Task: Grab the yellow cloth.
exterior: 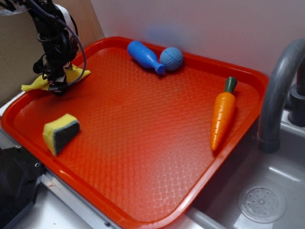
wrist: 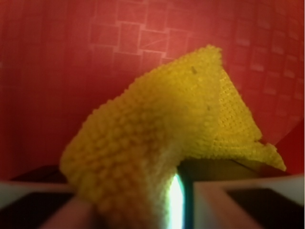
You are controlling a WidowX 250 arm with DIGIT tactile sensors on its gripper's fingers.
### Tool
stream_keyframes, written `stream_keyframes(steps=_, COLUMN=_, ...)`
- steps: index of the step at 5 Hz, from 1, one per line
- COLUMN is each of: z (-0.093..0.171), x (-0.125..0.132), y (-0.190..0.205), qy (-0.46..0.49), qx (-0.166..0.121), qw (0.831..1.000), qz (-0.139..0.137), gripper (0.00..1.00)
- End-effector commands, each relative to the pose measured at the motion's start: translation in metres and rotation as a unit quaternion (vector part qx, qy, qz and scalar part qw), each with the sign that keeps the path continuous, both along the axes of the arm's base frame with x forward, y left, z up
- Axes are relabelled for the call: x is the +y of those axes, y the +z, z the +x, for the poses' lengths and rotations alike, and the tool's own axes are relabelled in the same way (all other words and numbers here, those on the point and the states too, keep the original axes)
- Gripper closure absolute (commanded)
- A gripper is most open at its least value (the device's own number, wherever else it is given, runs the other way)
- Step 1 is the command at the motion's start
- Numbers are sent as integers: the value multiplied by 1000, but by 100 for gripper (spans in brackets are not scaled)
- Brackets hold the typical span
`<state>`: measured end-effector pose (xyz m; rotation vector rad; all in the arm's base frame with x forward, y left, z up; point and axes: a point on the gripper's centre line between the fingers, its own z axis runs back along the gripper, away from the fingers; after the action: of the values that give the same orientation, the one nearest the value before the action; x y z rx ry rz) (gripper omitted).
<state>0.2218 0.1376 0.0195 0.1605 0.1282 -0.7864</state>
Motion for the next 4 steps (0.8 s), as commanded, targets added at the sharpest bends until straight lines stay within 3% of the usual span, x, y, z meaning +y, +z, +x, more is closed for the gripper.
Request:
stream_keyframes(steps=1, z=25, x=-40, y=105, qy=22, qx=-98, qw=995, qz=-13, gripper=100)
stream_keyframes(steps=2, z=26, x=-69, y=153, qy=67, qx=-104, qw=992, qz=-32, gripper=100)
stream_keyframes(steps=3, z=27, x=-111, y=174, qy=56, qx=-69, qw=993, qz=-77, gripper=100)
stream_keyframes(steps=4, z=12, x=-136, y=183, qy=83, qx=-51, qw=990, qz=-103, gripper=100)
